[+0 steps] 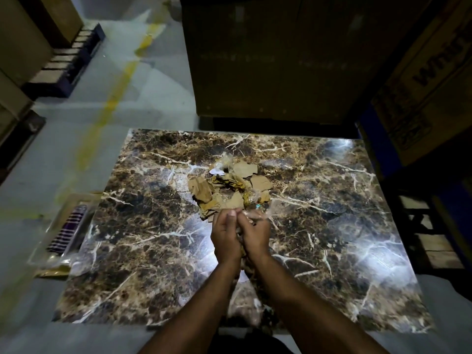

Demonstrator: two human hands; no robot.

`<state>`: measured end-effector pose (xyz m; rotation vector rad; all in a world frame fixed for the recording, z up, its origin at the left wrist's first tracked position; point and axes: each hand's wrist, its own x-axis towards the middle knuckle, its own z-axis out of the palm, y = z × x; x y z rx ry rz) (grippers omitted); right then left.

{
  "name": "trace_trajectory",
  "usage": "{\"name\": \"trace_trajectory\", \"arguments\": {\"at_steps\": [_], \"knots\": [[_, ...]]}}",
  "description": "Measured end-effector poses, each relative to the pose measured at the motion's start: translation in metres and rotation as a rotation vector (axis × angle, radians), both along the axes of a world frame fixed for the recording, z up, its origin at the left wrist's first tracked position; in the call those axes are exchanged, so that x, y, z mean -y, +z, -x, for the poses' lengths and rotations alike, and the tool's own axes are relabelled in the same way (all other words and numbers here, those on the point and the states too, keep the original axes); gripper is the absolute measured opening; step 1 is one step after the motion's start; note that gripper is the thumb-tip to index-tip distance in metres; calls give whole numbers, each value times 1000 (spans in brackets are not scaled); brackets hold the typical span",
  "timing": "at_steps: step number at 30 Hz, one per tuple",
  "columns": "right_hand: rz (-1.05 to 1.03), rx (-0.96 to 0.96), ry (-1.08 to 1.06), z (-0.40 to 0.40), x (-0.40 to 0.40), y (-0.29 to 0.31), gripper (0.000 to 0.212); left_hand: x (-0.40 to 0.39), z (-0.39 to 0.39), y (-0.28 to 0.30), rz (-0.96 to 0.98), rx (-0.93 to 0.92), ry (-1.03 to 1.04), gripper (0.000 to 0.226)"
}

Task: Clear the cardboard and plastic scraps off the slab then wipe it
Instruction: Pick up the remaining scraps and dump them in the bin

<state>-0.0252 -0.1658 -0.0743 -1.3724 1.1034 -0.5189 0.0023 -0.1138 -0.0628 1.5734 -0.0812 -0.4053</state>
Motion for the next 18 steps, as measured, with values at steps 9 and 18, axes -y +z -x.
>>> {"name": "trace_trajectory", "arguments": {"at_steps": [9,18], "knots": [[-51,424,51,-3,12,62,11,22,-14,49,94,-38,109,24],[-47,394,60,8,23,74,35,24,9,79,238,119,109,6]]}}
